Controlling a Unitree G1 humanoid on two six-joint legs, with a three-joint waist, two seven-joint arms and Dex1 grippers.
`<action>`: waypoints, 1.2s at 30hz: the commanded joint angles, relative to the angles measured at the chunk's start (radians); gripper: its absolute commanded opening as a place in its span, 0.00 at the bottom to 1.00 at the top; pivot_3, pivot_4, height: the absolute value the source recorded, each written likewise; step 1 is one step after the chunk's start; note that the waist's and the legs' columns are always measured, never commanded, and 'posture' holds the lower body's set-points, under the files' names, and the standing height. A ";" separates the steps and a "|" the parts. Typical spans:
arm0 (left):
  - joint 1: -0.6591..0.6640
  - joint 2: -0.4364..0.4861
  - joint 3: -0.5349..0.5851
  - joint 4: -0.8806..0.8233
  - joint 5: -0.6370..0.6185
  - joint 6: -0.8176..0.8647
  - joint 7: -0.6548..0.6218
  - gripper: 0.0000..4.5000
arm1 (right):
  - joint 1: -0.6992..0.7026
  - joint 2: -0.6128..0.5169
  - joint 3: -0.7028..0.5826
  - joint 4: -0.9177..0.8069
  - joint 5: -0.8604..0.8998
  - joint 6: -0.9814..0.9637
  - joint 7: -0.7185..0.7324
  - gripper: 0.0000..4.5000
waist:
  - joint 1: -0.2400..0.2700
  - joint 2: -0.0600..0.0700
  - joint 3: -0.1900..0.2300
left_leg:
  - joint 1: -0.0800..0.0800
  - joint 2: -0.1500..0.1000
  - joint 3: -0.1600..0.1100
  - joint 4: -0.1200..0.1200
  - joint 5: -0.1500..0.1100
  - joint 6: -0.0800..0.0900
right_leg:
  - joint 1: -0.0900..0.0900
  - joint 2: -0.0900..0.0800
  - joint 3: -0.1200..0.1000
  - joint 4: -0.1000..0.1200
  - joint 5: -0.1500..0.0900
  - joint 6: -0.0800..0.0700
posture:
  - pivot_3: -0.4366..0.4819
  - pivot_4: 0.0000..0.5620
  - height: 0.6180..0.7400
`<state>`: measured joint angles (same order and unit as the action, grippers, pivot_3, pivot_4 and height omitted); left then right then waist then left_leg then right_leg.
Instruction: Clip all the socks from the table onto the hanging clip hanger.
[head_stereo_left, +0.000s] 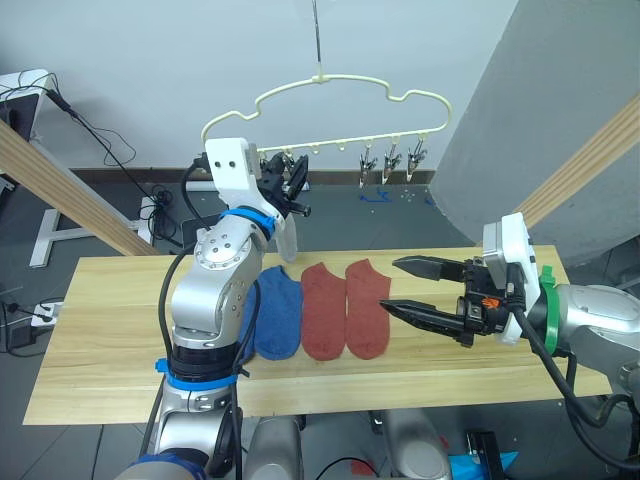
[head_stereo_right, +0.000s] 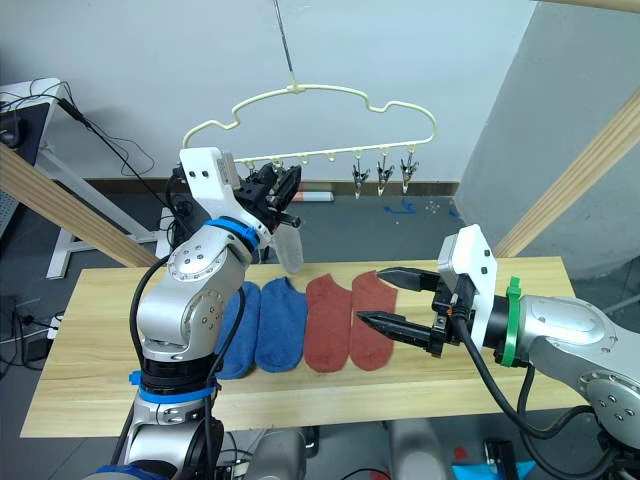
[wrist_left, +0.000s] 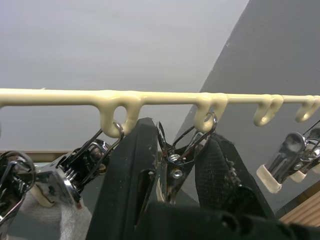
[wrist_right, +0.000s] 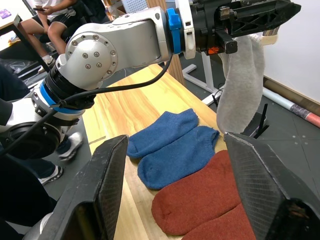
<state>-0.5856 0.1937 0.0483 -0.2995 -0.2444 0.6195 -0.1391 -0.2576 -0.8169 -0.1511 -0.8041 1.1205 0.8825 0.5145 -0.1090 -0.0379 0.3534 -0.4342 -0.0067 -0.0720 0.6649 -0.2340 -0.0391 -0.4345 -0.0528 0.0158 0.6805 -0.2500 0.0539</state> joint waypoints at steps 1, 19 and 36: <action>-0.012 0.000 0.013 -0.019 0.004 -0.025 0.003 0.34 | -0.008 -0.007 -0.003 -0.032 0.017 -0.019 -0.006 0.70 | 0.000 0.000 0.000 | 0.000 0.000 0.000 0.000 0.000 0.000 | 0.000 0.000 0.000 0.000 0.000 0.000 | 0.19 0.64 1.00; 0.005 0.016 0.075 -0.076 -0.096 0.080 -0.032 0.05 | -0.040 -0.041 0.133 0.008 -0.082 0.073 -0.070 0.71 | -0.002 0.000 0.000 | 0.000 0.000 0.000 0.000 0.000 0.000 | 0.000 0.000 0.000 0.000 0.000 0.000 | 0.21 0.65 1.00; -0.079 0.021 0.296 -0.160 -0.430 0.435 0.071 0.05 | -0.307 0.262 0.481 0.408 -0.540 0.237 -0.305 0.71 | -0.002 -0.001 0.002 | 0.000 0.000 0.000 -0.001 0.000 0.000 | -0.002 0.000 0.000 0.000 0.000 0.000 | 0.27 0.67 1.00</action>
<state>-0.6432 0.2118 0.3317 -0.4070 -0.6418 1.0363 -0.0830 -0.5526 -0.5714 0.3007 -0.4106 0.6220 1.1314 0.2118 -0.1106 -0.0387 0.3551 -0.4344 -0.0065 -0.0717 0.6635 -0.2339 -0.0393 -0.4362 -0.0528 0.0162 0.6801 -0.2500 0.0540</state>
